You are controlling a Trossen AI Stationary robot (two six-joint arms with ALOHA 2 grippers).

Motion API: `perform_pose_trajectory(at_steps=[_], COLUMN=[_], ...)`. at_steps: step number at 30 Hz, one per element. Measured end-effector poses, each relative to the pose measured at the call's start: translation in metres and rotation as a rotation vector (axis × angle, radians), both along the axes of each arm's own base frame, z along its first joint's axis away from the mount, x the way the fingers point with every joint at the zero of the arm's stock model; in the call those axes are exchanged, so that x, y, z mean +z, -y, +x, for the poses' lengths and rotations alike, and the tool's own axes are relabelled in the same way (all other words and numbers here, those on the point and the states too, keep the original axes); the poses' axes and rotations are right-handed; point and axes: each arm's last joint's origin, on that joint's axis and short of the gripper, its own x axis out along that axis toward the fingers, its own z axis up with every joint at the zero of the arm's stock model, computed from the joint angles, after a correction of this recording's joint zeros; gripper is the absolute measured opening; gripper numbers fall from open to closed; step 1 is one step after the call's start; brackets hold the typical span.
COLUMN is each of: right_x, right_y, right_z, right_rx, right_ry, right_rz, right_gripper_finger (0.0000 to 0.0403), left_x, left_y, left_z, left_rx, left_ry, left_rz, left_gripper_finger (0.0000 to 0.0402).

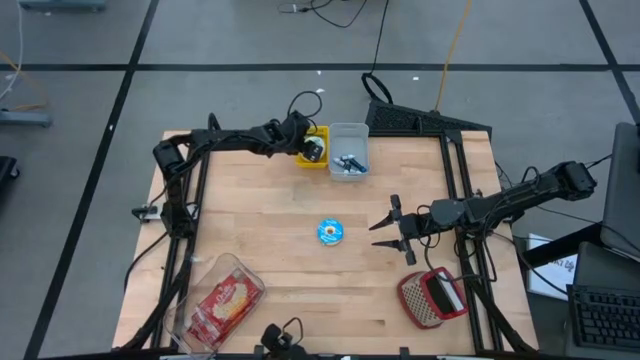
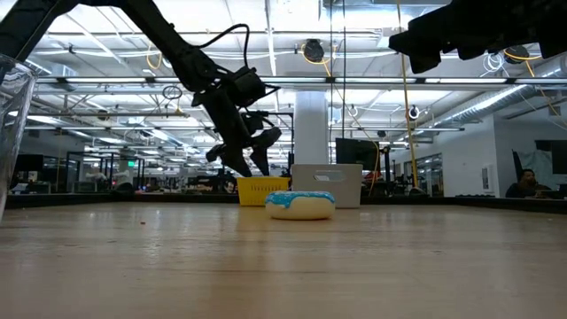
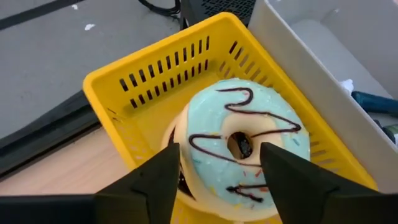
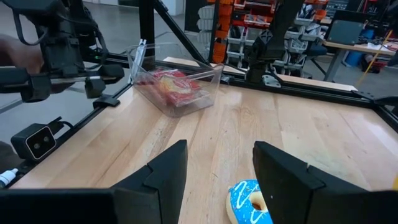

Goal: Pick & Place Food Item
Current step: Put the blue donut into the yellow basket

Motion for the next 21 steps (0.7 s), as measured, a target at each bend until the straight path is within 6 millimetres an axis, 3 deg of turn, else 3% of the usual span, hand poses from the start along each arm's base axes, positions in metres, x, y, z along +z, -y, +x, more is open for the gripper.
perform_pose_trajectory(at_steps=[6, 10, 16, 21], right_x=[0.000, 0.000, 0.001, 0.001], right_y=[0.000, 0.000, 0.000, 0.000], right_z=[0.000, 0.000, 0.000, 0.000], right_rx=[0.000, 0.000, 0.000, 0.000], right_ry=[0.000, 0.000, 0.007, 0.008], right_rz=[0.000, 0.000, 0.002, 0.002], right_gripper_finger=[0.0171, 0.0171, 0.0171, 0.0171], left_x=[0.030, 0.061, 0.085, 0.080], left_y=[0.006, 0.023, 0.081, 0.143], left_z=[-0.008, -0.012, 0.001, 0.022], left_rx=[-0.009, -0.088, -0.404, -0.651], left_ry=[0.044, 0.116, 0.187, 0.144], left_rz=[0.030, 0.015, -0.057, -0.040], left_gripper_finger=[0.0234, 0.0234, 0.0235, 0.0235])
